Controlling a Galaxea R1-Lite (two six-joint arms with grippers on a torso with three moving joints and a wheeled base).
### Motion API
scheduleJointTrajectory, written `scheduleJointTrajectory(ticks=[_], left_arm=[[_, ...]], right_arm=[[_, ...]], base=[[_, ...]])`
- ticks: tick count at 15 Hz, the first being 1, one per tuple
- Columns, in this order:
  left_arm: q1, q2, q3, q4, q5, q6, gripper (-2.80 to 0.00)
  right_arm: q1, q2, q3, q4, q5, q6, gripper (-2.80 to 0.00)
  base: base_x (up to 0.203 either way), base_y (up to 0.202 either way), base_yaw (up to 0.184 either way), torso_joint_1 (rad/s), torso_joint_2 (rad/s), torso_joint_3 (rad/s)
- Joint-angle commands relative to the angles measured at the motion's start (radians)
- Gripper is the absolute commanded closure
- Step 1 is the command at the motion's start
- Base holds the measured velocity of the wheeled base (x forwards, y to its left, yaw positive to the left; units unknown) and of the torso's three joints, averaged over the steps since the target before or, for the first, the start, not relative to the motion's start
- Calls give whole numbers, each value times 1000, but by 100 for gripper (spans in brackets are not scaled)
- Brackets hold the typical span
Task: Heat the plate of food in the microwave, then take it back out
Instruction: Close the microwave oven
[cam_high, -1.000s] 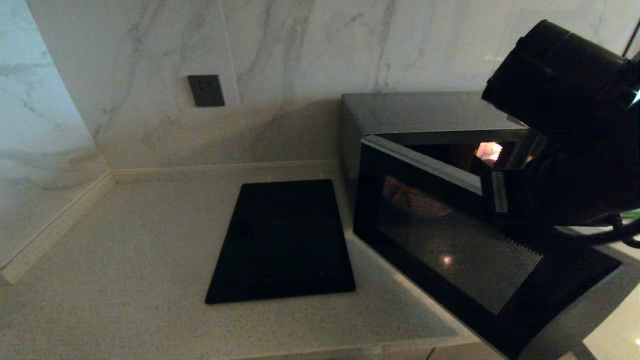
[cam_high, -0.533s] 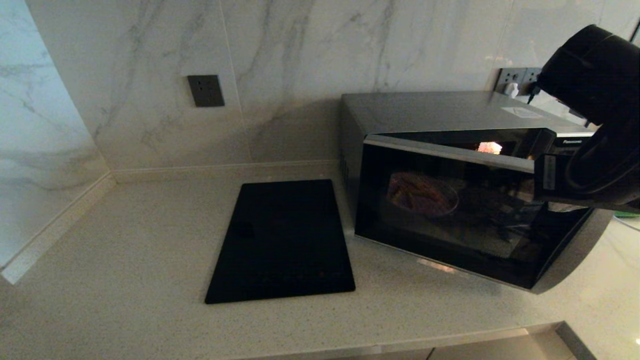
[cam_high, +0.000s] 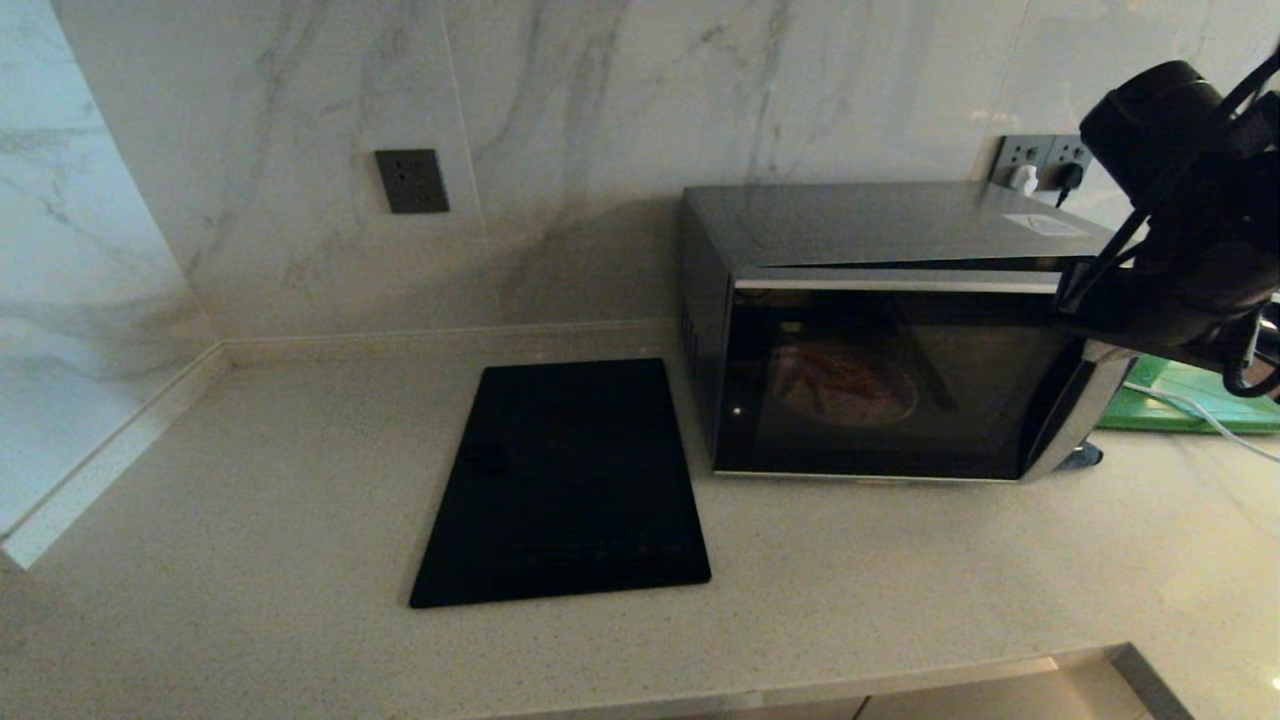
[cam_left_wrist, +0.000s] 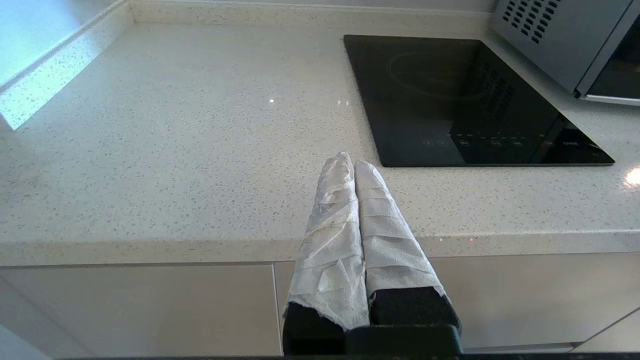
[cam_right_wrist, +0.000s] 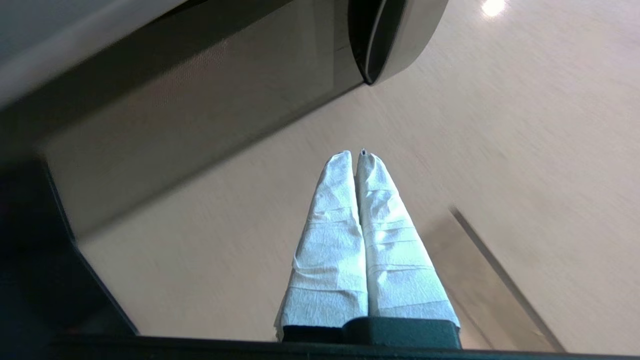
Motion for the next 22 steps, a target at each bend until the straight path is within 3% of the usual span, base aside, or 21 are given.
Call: scheduleJointTrajectory(ticks=[1, 6, 11, 17, 22], left_arm=[[0, 2, 0, 0, 1, -1, 0], [0, 2, 0, 0, 1, -1, 0], [0, 2, 0, 0, 1, -1, 0], [0, 2, 0, 0, 1, -1, 0], [0, 2, 0, 0, 1, -1, 0]], right_arm=[[-52, 69, -1, -77, 16, -12, 0], [-129, 107, -1, -208, 48, -45, 0], [-149, 98, -1, -316, 80, -50, 0], [-152, 60, 0, -349, 182, -48, 0], [-160, 60, 0, -350, 214, -48, 0]], base=[[0, 0, 0, 0, 0, 0], [0, 0, 0, 0, 0, 0], [0, 0, 0, 0, 0, 0], [0, 0, 0, 0, 0, 0], [0, 0, 0, 0, 0, 0]])
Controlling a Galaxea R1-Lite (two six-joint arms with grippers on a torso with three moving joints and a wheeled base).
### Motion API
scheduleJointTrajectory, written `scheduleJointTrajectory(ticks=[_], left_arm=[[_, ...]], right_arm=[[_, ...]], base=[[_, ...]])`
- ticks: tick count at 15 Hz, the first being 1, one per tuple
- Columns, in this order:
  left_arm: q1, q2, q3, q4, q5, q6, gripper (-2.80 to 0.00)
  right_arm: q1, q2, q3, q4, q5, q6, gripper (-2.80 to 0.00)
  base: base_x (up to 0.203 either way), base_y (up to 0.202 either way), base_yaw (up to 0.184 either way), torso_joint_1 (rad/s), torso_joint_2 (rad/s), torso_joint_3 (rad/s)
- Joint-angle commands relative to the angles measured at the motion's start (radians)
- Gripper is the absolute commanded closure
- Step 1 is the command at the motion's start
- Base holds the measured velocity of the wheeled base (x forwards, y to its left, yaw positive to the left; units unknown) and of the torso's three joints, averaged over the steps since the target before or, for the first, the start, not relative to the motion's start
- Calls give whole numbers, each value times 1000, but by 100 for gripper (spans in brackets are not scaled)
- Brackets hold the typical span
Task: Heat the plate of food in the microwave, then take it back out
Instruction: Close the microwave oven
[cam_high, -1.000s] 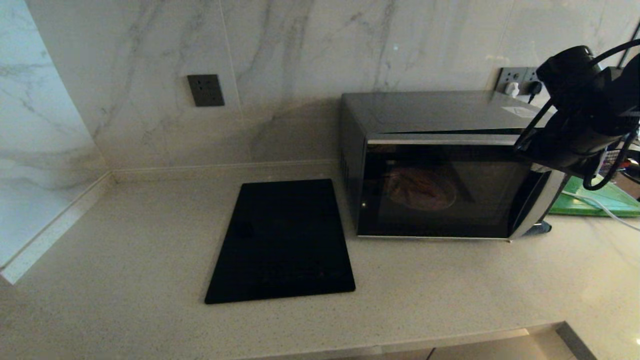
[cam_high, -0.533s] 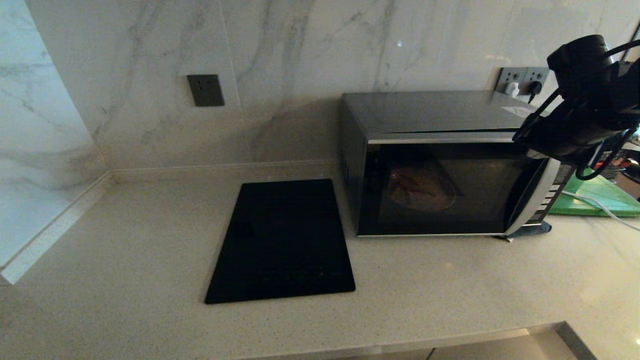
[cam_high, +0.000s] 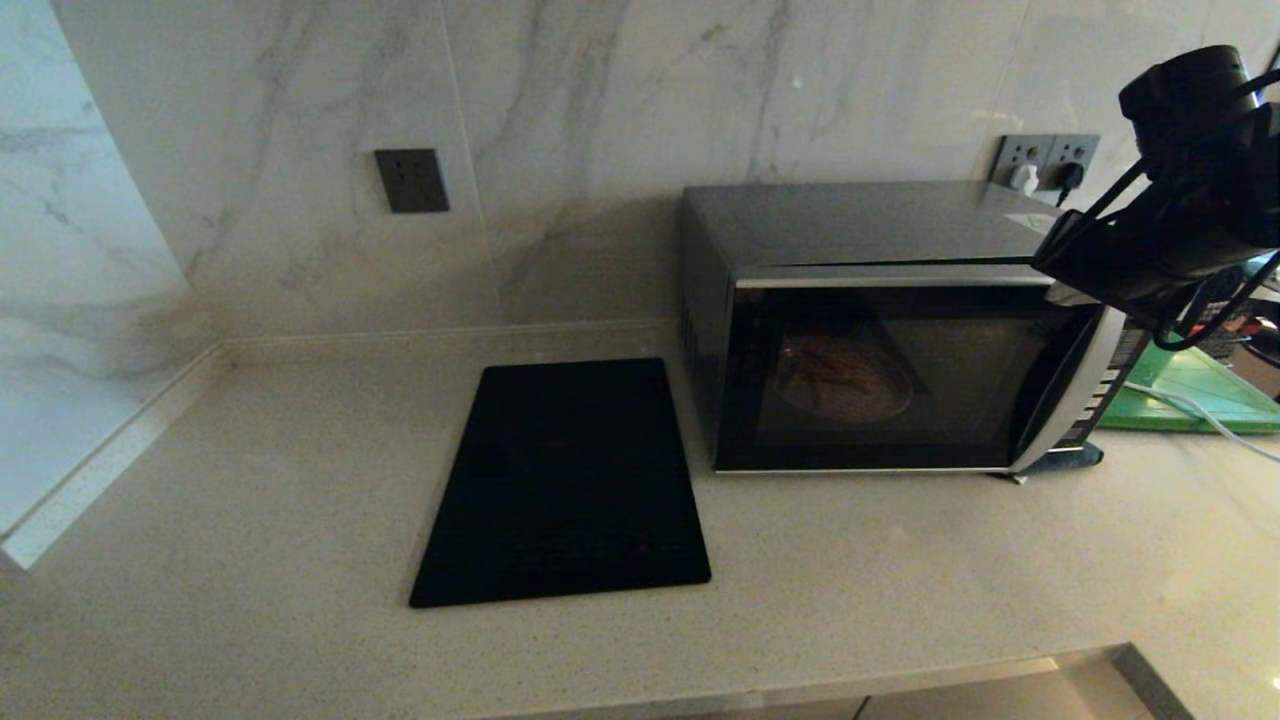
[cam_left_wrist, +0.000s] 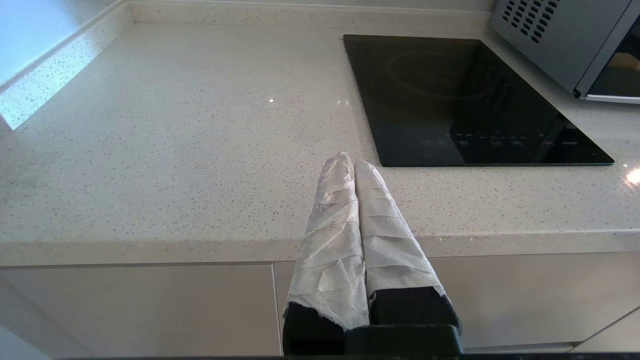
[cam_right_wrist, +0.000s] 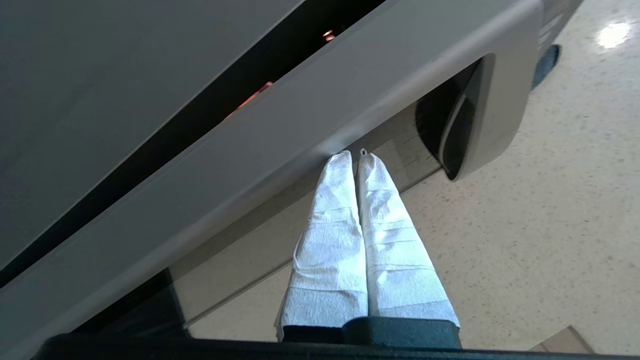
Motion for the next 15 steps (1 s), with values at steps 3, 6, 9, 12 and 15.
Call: scheduleJointTrajectory(ticks=[3, 6, 9, 12, 15], left_arm=[[0, 2, 0, 0, 1, -1, 0], [0, 2, 0, 0, 1, -1, 0], [0, 2, 0, 0, 1, -1, 0], [0, 2, 0, 0, 1, -1, 0], [0, 2, 0, 0, 1, -1, 0]], right_arm=[[-10, 12, 0, -9, 3, 4, 0], [-25, 31, 2, -33, 5, 4, 0], [-31, 43, 2, -59, 30, 2, 0], [-34, 48, 0, -68, 41, 2, 0], [-38, 46, 1, -72, 54, 2, 0]], base=[[0, 0, 0, 0, 0, 0], [0, 0, 0, 0, 0, 0], [0, 0, 0, 0, 0, 0], [0, 0, 0, 0, 0, 0], [0, 0, 0, 0, 0, 0]])
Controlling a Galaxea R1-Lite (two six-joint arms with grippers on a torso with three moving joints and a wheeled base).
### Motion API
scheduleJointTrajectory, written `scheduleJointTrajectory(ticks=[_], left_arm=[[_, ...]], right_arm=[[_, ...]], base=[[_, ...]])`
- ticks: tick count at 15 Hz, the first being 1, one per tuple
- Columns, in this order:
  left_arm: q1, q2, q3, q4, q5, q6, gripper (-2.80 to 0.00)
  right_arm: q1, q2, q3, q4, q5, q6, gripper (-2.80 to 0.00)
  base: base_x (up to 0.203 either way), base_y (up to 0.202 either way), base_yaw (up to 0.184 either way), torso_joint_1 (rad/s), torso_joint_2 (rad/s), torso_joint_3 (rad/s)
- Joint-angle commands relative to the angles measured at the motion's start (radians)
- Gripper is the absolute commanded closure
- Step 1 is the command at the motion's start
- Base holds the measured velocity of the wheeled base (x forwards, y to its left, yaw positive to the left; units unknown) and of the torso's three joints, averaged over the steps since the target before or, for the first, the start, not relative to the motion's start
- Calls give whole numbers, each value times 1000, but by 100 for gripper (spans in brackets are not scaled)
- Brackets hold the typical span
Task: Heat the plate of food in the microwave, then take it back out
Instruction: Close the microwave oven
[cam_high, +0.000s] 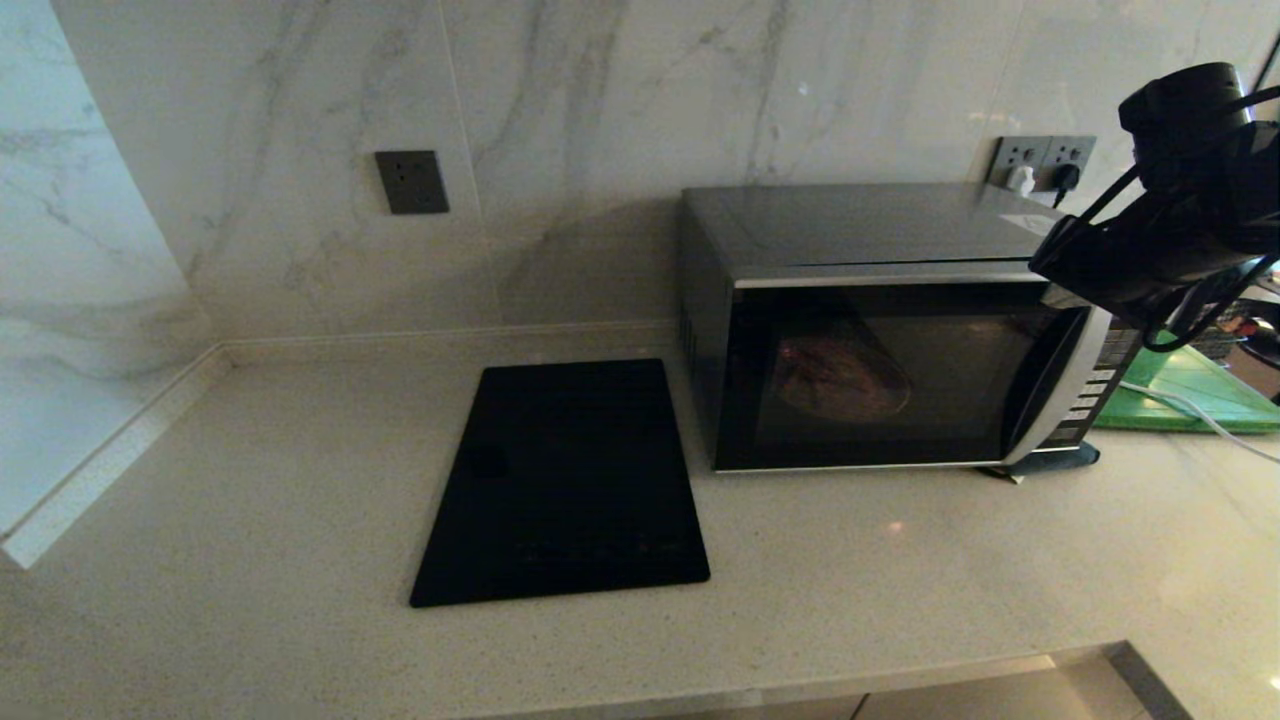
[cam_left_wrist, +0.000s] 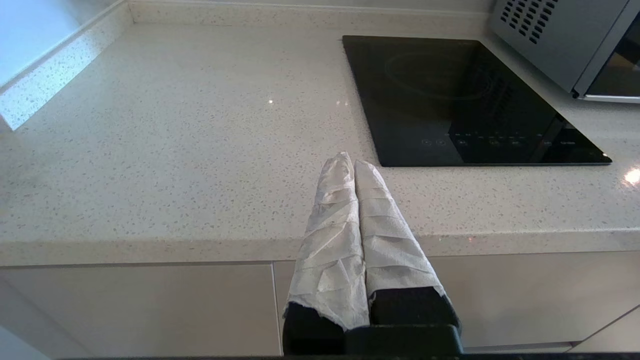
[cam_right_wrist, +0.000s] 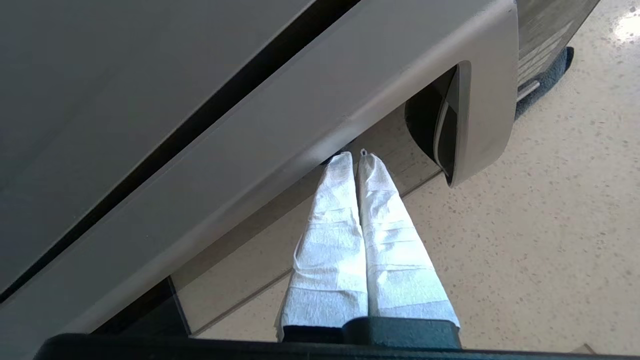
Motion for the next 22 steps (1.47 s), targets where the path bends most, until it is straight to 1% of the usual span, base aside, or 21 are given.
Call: scheduleJointTrajectory(ticks=[1, 3, 9, 16, 19, 21, 22], left_arm=[[0, 2, 0, 0, 0, -1, 0], [0, 2, 0, 0, 0, -1, 0], [0, 2, 0, 0, 0, -1, 0], [0, 2, 0, 0, 0, -1, 0], [0, 2, 0, 0, 0, -1, 0], [0, 2, 0, 0, 0, -1, 0], [0, 2, 0, 0, 0, -1, 0]], right_arm=[[-1, 2, 0, 0, 1, 4, 0], [-2, 4, 1, 0, 18, 4, 0], [-3, 19, -1, -3, 32, 4, 0], [-5, 37, 1, -39, 46, 6, 0], [-7, -36, 30, -23, 57, 4, 0], [-19, -145, 107, 12, 87, -15, 0], [-36, -209, 160, 29, 106, -44, 0]], base=[[0, 0, 0, 0, 0, 0], [0, 0, 0, 0, 0, 0], [0, 0, 0, 0, 0, 0], [0, 0, 0, 0, 0, 0], [0, 0, 0, 0, 0, 0], [0, 0, 0, 0, 0, 0], [0, 0, 0, 0, 0, 0]])
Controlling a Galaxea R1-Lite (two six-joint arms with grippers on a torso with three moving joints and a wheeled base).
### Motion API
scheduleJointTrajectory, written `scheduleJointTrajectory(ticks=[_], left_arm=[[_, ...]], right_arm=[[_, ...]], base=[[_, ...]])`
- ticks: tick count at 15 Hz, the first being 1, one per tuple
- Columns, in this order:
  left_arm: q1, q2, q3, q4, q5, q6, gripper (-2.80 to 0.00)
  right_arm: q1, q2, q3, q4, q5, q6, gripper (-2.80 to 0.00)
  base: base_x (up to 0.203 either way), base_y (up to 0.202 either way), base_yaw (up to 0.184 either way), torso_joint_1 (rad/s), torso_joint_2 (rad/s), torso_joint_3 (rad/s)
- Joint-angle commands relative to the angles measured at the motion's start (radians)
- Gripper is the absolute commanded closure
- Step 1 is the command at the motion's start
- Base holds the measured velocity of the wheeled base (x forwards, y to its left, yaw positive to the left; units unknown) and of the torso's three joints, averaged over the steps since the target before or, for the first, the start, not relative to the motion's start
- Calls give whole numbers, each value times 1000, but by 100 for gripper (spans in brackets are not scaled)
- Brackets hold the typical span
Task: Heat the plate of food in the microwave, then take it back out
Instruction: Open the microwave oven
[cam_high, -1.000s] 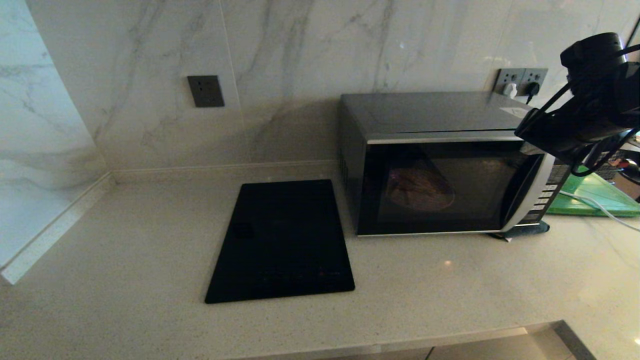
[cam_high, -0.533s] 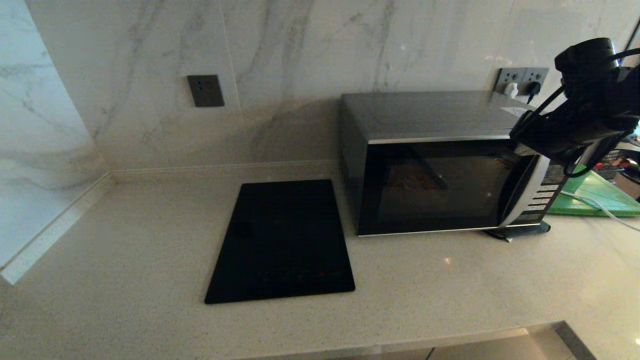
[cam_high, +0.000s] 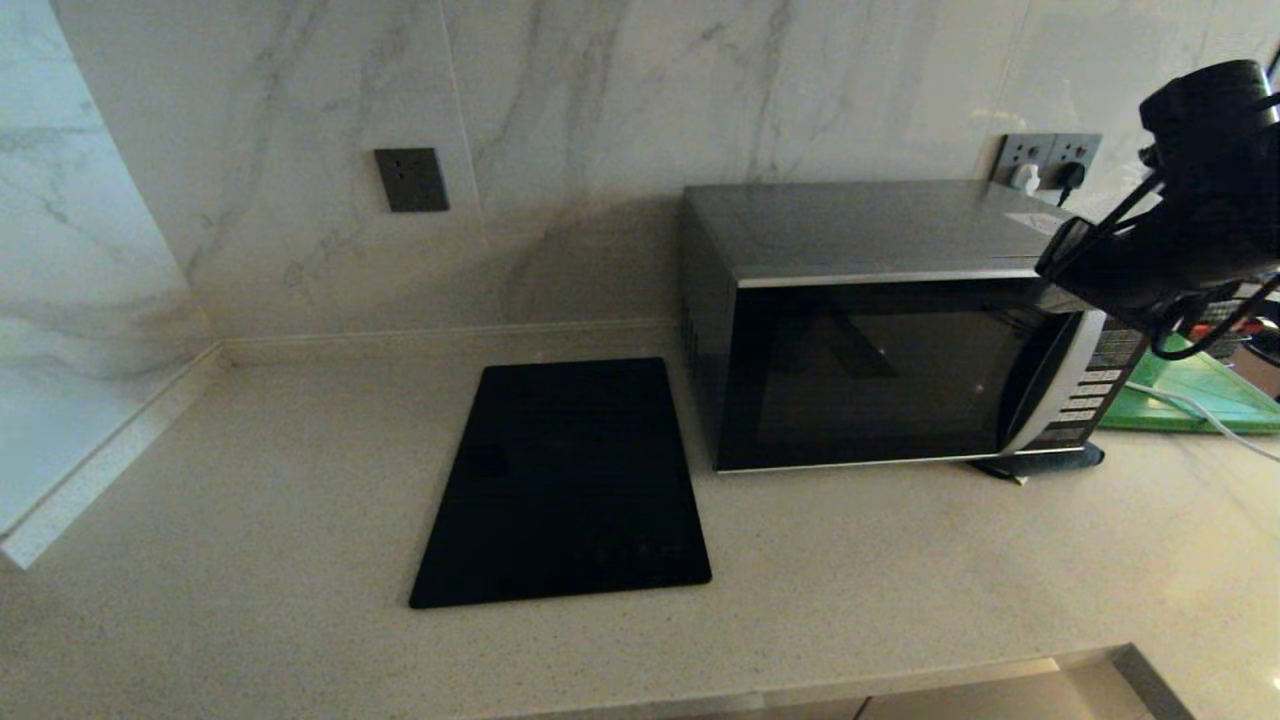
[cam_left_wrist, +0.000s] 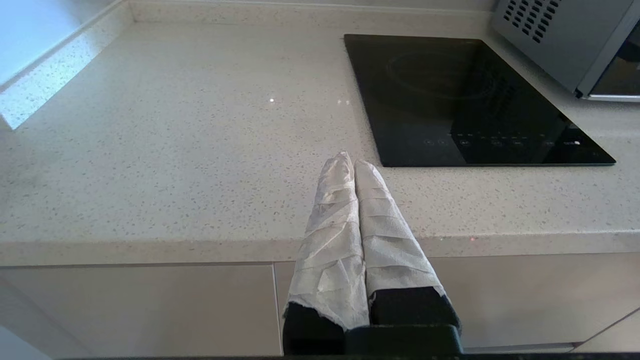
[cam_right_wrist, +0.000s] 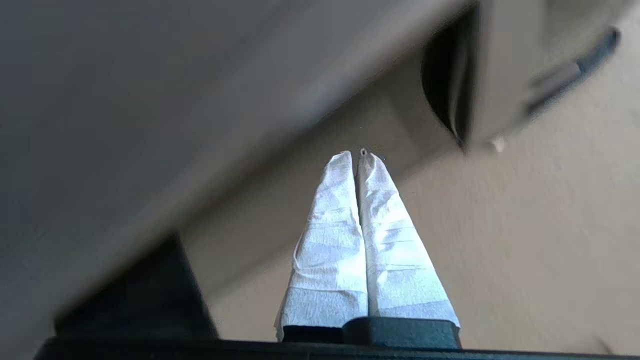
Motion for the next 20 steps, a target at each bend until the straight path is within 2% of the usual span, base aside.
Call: scheduleJointTrajectory(ticks=[1, 3, 5, 7, 8, 10, 12, 14, 16, 18, 20], left_arm=[[0, 2, 0, 0, 0, -1, 0], [0, 2, 0, 0, 0, -1, 0], [0, 2, 0, 0, 0, -1, 0], [0, 2, 0, 0, 0, -1, 0], [0, 2, 0, 0, 0, -1, 0], [0, 2, 0, 0, 0, -1, 0], [0, 2, 0, 0, 0, -1, 0], [0, 2, 0, 0, 0, -1, 0], [0, 2, 0, 0, 0, -1, 0], [0, 2, 0, 0, 0, -1, 0], [0, 2, 0, 0, 0, -1, 0]], right_arm=[[-50, -194, 119, 33, 39, -50, 0], [-179, -307, 225, 45, 125, -117, 0], [-349, -386, 334, 45, 258, -181, 0], [-534, -417, 447, 23, 460, -231, 0], [-621, -416, 516, -8, 612, -254, 0], [-717, -363, 610, -96, 866, -272, 0], [-745, -252, 634, -142, 1015, -239, 0], [-752, -143, 613, -172, 1115, -186, 0], [-754, -38, 595, -248, 1167, -150, 0], [-755, 61, 581, -363, 1179, -106, 0], [-755, 150, 545, -462, 1156, -4, 0]], base=[[0, 0, 0, 0, 0, 0], [0, 0, 0, 0, 0, 0], [0, 0, 0, 0, 0, 0], [0, 0, 0, 0, 0, 0], [0, 0, 0, 0, 0, 0], [0, 0, 0, 0, 0, 0], [0, 0, 0, 0, 0, 0], [0, 0, 0, 0, 0, 0], [0, 0, 0, 0, 0, 0], [0, 0, 0, 0, 0, 0], [0, 0, 0, 0, 0, 0]])
